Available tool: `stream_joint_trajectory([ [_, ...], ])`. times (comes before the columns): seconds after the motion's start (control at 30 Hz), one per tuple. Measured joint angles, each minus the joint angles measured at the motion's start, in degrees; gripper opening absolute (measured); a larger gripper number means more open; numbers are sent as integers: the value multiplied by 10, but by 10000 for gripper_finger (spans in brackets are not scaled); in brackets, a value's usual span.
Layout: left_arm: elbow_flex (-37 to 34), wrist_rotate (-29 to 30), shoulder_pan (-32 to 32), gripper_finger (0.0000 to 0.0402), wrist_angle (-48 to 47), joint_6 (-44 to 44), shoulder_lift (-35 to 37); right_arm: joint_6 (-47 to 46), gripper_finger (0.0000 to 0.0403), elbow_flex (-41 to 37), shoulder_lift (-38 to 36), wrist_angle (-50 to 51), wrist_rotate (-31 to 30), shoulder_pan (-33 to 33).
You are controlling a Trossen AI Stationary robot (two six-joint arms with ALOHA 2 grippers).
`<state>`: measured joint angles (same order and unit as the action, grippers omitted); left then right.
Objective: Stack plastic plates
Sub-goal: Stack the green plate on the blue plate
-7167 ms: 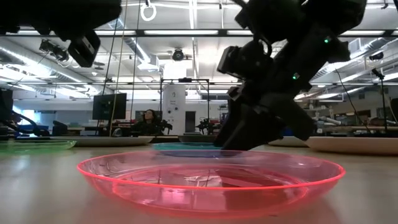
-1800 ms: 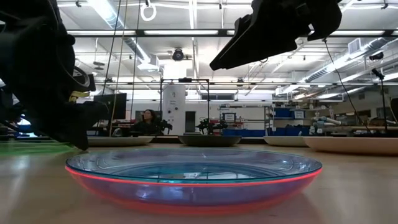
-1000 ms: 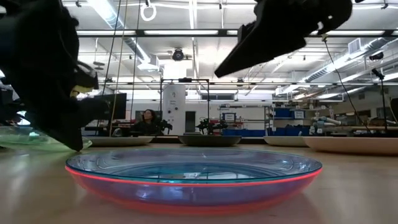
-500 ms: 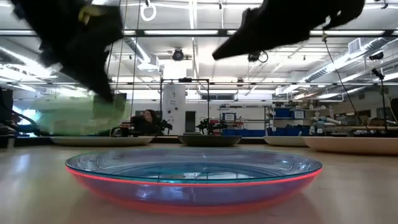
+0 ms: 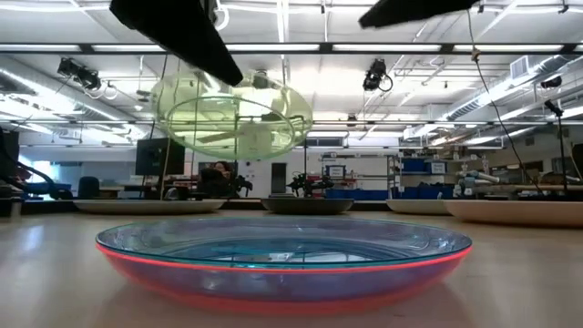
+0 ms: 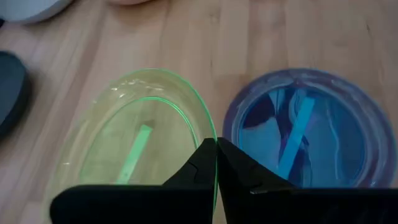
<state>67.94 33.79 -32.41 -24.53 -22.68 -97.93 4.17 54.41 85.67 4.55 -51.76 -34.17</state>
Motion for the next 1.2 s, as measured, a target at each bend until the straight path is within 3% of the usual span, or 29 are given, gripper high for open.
stream_joint_trajectory([
  [0.23, 0, -146, 24, 12, -1, 173, 0, -42, 232, 0, -50, 3, 51, 7],
  [0.43, 0, -150, 19, 11, 60, 196, 0, -75, 232, 0, -24, -3, 103, 7],
  [0.77, 0, -159, -39, 10, 126, 310, 0, 8, 232, 0, -16, -75, 97, -5],
  [0.93, 0, -220, -62, 9, 127, 321, 0, 18, 234, 0, -11, -75, 163, -24],
  [1.2, 0, -227, -38, 9, 171, 351, -52, 74, 252, 1, 76, -93, 243, -30],
])
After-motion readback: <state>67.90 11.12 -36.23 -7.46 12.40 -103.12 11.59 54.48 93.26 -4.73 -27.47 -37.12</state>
